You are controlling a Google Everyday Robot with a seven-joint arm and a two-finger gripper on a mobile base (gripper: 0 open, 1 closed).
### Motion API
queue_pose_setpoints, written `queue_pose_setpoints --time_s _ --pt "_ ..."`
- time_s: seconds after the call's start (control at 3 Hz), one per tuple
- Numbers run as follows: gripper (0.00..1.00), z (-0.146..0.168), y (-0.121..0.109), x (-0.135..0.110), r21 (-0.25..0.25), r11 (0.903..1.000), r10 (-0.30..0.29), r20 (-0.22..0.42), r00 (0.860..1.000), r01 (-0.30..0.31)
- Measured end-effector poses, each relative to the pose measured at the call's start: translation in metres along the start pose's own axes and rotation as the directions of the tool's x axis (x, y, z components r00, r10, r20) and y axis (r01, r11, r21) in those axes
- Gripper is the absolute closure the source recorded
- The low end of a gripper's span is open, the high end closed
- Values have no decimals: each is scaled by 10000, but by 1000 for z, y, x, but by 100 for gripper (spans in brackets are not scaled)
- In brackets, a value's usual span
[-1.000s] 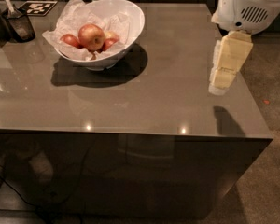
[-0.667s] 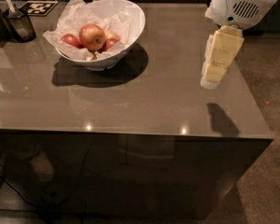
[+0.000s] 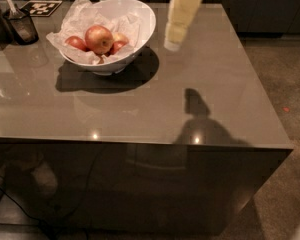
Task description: Pick apple from white bowl
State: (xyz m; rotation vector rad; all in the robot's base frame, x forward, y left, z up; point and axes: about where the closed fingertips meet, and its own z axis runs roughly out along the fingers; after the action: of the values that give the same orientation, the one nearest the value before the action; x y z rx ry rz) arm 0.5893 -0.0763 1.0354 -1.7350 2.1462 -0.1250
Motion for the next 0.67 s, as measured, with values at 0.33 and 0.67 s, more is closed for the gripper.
queue_pose_setpoints --time_s 0.33,0.67 --pt "0 -12 -13 -39 512 9982 -362 727 9967 325" --pt "0 -12 -18 -45 703 9970 -388 899 9952 325"
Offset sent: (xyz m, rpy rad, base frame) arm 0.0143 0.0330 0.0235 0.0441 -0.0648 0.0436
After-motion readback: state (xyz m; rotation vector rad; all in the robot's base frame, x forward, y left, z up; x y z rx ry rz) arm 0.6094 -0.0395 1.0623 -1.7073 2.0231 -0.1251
